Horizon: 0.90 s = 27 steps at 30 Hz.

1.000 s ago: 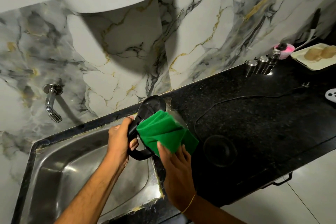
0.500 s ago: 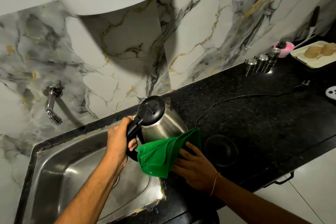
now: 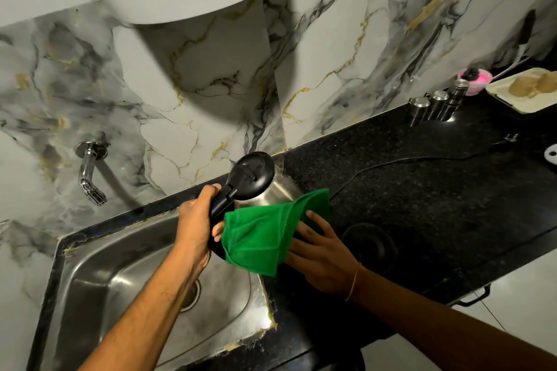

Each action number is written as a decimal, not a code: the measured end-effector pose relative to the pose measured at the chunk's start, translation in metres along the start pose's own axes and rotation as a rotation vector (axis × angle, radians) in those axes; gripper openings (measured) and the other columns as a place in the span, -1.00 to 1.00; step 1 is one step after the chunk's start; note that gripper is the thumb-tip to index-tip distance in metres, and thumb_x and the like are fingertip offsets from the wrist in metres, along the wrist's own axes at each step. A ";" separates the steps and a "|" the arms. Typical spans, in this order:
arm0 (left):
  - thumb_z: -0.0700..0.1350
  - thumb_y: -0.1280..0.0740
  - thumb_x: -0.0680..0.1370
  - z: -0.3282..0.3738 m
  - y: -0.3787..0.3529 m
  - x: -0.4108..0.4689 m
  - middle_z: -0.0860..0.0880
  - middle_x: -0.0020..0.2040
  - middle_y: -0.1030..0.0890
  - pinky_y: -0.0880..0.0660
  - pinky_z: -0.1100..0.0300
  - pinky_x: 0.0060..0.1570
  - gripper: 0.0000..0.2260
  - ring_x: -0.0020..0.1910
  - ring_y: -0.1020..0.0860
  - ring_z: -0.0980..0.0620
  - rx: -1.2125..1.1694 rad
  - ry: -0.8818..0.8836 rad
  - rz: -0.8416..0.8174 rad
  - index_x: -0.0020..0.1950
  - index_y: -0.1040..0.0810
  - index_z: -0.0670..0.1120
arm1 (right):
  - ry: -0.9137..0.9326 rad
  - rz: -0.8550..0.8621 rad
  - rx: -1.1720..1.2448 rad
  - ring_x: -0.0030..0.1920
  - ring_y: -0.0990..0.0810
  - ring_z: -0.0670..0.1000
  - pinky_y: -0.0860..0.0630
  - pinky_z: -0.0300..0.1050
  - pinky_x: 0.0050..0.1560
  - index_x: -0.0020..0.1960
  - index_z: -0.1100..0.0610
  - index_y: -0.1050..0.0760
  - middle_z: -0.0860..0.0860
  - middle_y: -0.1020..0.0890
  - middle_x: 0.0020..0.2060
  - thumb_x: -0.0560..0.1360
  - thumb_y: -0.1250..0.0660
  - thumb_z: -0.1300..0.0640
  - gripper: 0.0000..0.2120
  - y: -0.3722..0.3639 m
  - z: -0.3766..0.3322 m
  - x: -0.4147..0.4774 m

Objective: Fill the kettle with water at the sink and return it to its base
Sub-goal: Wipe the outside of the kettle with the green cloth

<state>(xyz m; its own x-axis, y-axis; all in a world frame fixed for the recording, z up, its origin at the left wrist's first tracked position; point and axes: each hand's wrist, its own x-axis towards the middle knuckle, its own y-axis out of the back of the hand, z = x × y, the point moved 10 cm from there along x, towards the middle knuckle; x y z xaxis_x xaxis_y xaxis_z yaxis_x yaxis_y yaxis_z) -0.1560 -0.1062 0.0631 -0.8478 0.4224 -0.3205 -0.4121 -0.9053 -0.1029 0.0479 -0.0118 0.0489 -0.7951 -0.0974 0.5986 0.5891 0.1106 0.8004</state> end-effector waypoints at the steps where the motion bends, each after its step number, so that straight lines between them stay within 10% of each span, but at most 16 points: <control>1: 0.14 -0.45 0.32 0.000 0.001 0.001 -0.06 -0.59 -0.44 -0.33 0.27 -0.55 -0.72 -0.66 -0.34 0.00 0.015 -0.003 0.012 -0.39 -0.67 -0.07 | 0.013 0.012 -0.004 0.42 -0.45 0.12 -0.06 0.22 0.63 0.20 -0.02 -0.56 -0.06 -0.60 0.19 0.70 -0.03 0.12 -0.67 0.002 -0.002 0.010; 5: 0.16 -0.47 0.24 -0.001 0.008 0.007 -0.02 -0.47 -0.60 -0.47 0.13 -0.31 -0.75 -0.49 -0.54 0.02 0.052 0.010 0.085 -0.38 -0.73 -0.02 | 0.059 -0.020 -0.072 0.40 -0.44 0.09 0.01 0.20 0.64 0.10 -0.04 -0.58 -0.10 -0.66 0.06 0.70 -0.01 0.09 -0.65 -0.004 -0.010 0.030; 14: 0.10 -0.45 0.32 -0.002 0.002 -0.003 0.02 -0.57 -0.37 -0.22 0.33 -0.62 -0.80 -0.72 -0.24 0.05 -0.004 -0.004 0.002 -0.44 -0.63 0.03 | 0.318 -0.138 -0.066 0.48 -0.38 0.05 0.12 0.22 0.66 0.19 0.00 -0.58 -0.09 -0.66 0.16 0.63 -0.13 0.14 -0.72 -0.021 -0.014 -0.024; 21: 0.09 -0.43 0.33 0.003 -0.008 -0.006 0.02 -0.58 -0.35 -0.21 0.34 -0.64 -0.78 -0.72 -0.23 0.06 -0.028 -0.018 -0.033 -0.44 -0.61 0.00 | 0.014 -0.073 0.022 0.51 -0.44 0.20 -0.17 0.30 0.58 0.34 0.01 -0.53 0.00 -0.61 0.35 0.44 -0.28 0.21 -0.52 -0.015 0.010 -0.026; 27: 0.09 -0.42 0.32 0.008 -0.019 -0.007 0.00 -0.60 -0.34 -0.20 0.34 -0.64 -0.79 -0.73 -0.22 0.06 -0.057 -0.039 -0.045 -0.40 -0.59 -0.02 | -0.364 0.166 0.299 0.48 -0.48 0.23 -0.25 0.23 0.53 0.43 0.11 -0.43 0.13 -0.55 0.43 0.65 -0.07 0.19 -0.61 0.024 0.036 0.014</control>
<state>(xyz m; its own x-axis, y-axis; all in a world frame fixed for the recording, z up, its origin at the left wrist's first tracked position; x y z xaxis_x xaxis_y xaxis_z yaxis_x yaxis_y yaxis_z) -0.1454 -0.0920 0.0750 -0.8416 0.4633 -0.2774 -0.4317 -0.8859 -0.1699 0.0461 0.0248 0.0751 -0.7243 0.2910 0.6251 0.6872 0.3792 0.6197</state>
